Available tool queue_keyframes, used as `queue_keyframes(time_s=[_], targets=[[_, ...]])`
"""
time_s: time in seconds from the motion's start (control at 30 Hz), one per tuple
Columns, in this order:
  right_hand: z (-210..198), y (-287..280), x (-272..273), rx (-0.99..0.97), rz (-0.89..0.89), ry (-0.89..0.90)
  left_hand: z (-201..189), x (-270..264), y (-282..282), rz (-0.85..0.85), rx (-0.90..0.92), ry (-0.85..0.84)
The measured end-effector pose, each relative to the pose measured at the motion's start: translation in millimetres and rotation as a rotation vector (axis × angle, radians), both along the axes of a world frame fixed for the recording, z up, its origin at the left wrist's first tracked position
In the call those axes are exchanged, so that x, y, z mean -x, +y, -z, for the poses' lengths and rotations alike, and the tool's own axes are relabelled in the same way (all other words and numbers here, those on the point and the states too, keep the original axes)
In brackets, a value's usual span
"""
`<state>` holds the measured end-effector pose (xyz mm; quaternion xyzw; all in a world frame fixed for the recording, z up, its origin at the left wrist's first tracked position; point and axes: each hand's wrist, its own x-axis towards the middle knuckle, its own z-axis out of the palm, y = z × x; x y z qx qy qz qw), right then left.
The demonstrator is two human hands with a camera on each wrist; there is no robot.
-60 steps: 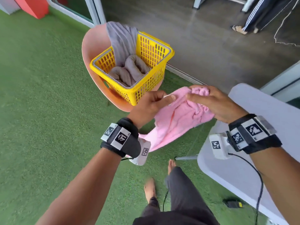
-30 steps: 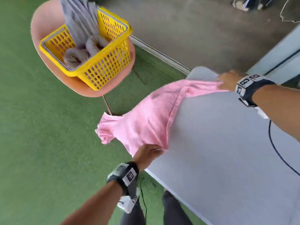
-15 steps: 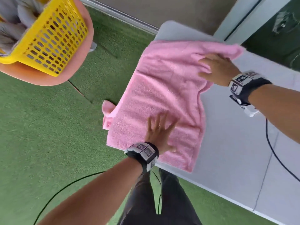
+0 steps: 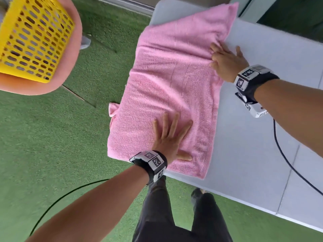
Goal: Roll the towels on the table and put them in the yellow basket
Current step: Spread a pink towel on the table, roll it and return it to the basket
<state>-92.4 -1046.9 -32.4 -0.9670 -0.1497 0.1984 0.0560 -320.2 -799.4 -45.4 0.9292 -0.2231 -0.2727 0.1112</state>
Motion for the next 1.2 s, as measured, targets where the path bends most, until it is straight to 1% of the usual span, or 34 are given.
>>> queue_keyframes(time_s=[0.13,0.3,0.37,0.4,0.5,0.6,0.67,0.73,0.8,0.93,1.07,1.2], targets=[[-2,-53,20,0.038,0.113,0.056,-2,3,-61,0.052,-0.002,0.04],[-5,-157,73,0.021,0.216,0.061,-6,30,-163,0.132,0.01,0.079],[-7,-206,98,0.015,0.242,0.052,-9,48,-213,0.158,0.019,0.094],[-5,-218,105,0.008,0.244,0.049,-10,54,-227,0.159,0.029,0.109],[-8,-302,142,0.007,0.284,0.02,-13,81,-314,0.182,0.036,0.104],[-4,-393,176,0.018,0.286,-0.019,-15,104,-395,0.181,0.012,0.104],[-4,-450,202,0.033,0.325,0.026,-18,124,-444,0.194,0.008,0.122],[-4,-504,223,0.038,0.347,0.021,-15,142,-493,0.223,0.011,0.119],[-7,-551,242,0.025,0.405,0.034,-14,160,-540,0.236,0.026,0.131],[-9,-627,276,0.012,0.499,0.031,-10,193,-620,0.279,0.023,0.134],[-8,-694,313,0.043,0.609,0.041,-8,222,-680,0.318,0.038,0.131],[-9,-737,342,0.08,0.771,0.053,-7,249,-735,0.374,0.013,0.19]])
